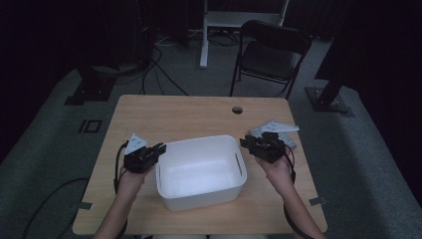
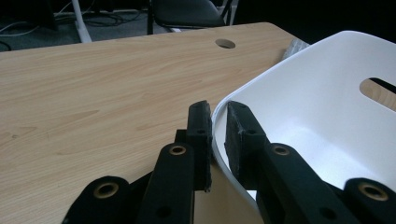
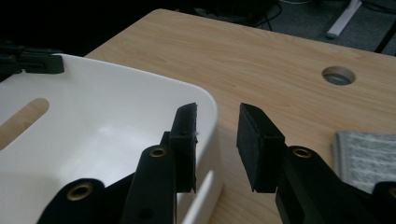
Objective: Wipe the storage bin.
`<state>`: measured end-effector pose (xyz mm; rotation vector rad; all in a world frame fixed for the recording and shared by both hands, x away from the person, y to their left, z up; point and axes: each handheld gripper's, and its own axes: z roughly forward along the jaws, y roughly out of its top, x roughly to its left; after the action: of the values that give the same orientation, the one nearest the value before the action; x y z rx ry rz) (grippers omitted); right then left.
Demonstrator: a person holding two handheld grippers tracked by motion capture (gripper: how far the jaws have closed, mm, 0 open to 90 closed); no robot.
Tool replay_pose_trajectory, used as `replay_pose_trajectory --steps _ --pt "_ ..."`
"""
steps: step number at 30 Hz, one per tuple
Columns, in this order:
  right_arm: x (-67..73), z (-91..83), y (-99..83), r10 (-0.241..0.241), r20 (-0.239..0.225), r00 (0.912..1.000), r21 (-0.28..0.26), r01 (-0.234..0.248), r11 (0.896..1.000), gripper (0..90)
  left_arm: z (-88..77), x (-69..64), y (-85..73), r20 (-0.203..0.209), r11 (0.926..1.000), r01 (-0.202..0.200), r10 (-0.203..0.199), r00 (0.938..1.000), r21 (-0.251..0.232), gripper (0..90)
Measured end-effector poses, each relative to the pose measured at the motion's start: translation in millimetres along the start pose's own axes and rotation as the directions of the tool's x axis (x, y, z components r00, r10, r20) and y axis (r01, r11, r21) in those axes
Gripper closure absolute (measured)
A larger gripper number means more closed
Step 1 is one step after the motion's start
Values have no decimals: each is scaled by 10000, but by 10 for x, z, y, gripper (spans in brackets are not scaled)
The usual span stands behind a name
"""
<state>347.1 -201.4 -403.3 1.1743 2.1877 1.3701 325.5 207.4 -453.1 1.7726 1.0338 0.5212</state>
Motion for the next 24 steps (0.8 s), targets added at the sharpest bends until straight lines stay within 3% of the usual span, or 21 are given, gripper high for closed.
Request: replay_pose_trajectory --steps 11,18,24 --pt "-284 -196 -63 460 307 9985 -371 -449 9983 629 -5 46 -5 248 10000 62 -61 9997 -31 800" --pt "-672 -211 -171 889 844 9925 -619 -838 9946 603 -3 45 -9 236 10000 63 -61 9997 -75 800" --pt "-916 -148 -257 917 1448 9852 -624 -834 9946 557 8 58 -19 308 9997 96 -89 9995 -226 800"
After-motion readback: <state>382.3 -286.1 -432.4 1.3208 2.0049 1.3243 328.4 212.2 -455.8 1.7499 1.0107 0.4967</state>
